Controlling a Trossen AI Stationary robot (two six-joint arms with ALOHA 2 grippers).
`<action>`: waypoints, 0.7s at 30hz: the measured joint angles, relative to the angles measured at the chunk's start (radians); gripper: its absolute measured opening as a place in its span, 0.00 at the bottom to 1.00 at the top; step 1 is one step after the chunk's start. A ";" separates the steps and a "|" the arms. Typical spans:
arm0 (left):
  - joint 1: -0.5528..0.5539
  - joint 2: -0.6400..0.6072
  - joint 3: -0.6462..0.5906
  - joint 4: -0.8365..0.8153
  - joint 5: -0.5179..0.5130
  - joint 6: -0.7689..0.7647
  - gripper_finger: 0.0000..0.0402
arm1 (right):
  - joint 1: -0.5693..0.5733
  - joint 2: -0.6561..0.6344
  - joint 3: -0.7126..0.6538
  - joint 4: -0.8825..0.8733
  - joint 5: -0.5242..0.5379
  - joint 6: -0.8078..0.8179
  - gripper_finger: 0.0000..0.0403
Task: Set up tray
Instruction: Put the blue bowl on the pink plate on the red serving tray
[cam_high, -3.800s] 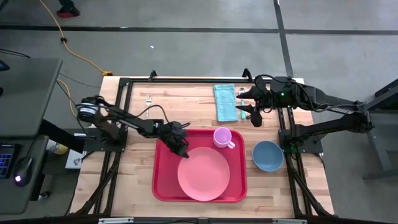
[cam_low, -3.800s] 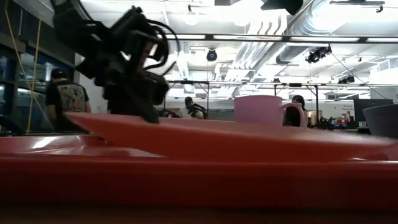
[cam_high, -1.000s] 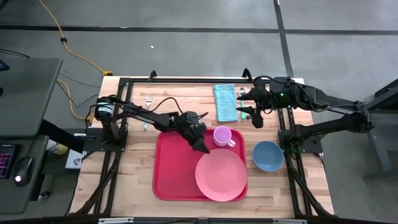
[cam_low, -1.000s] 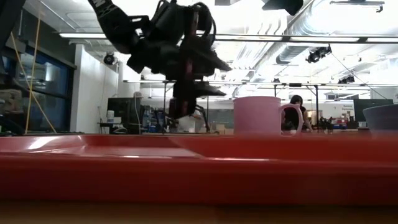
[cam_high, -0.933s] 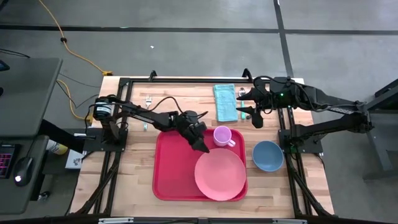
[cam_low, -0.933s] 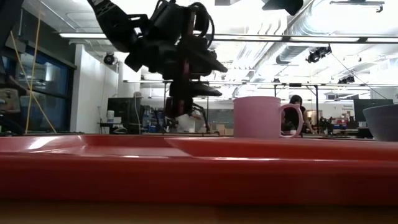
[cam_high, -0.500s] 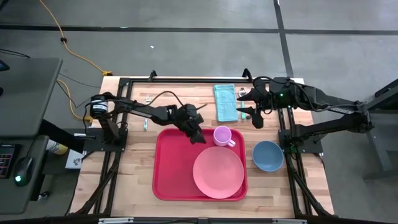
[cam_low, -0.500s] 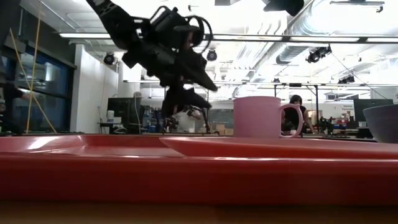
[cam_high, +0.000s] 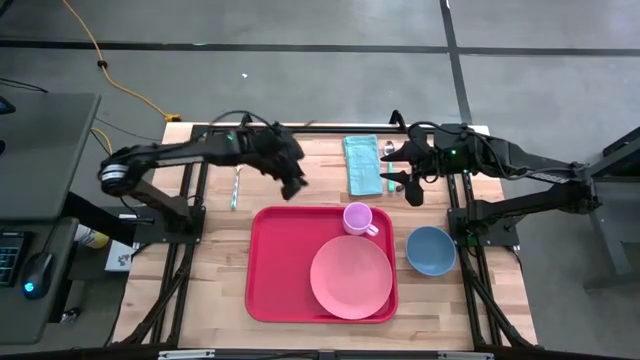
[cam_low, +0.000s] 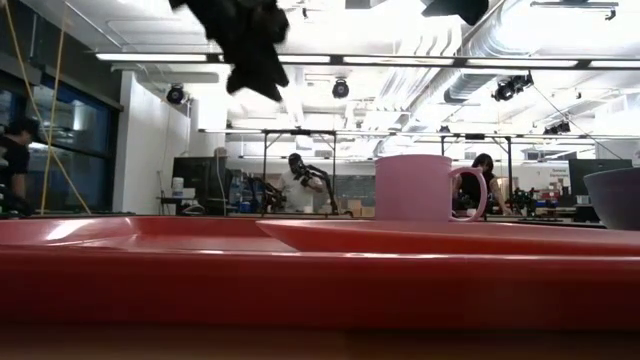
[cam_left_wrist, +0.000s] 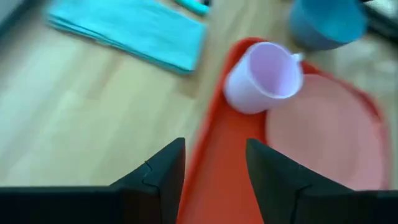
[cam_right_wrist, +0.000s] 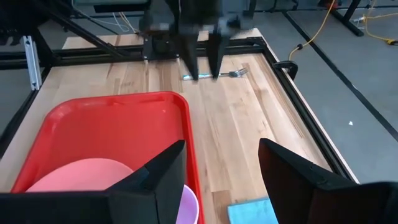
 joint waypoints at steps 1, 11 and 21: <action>0.000 -0.014 0.033 -0.075 -0.047 0.028 0.50 | 0.000 -0.001 0.000 0.000 0.000 0.009 0.45; -0.003 -0.197 0.220 -0.555 -0.460 0.036 0.50 | -0.010 -0.072 0.022 -0.103 0.131 0.037 0.45; -0.003 -0.447 0.090 -0.661 -0.552 -0.059 0.50 | -0.060 -0.127 0.281 -0.494 0.323 0.110 0.45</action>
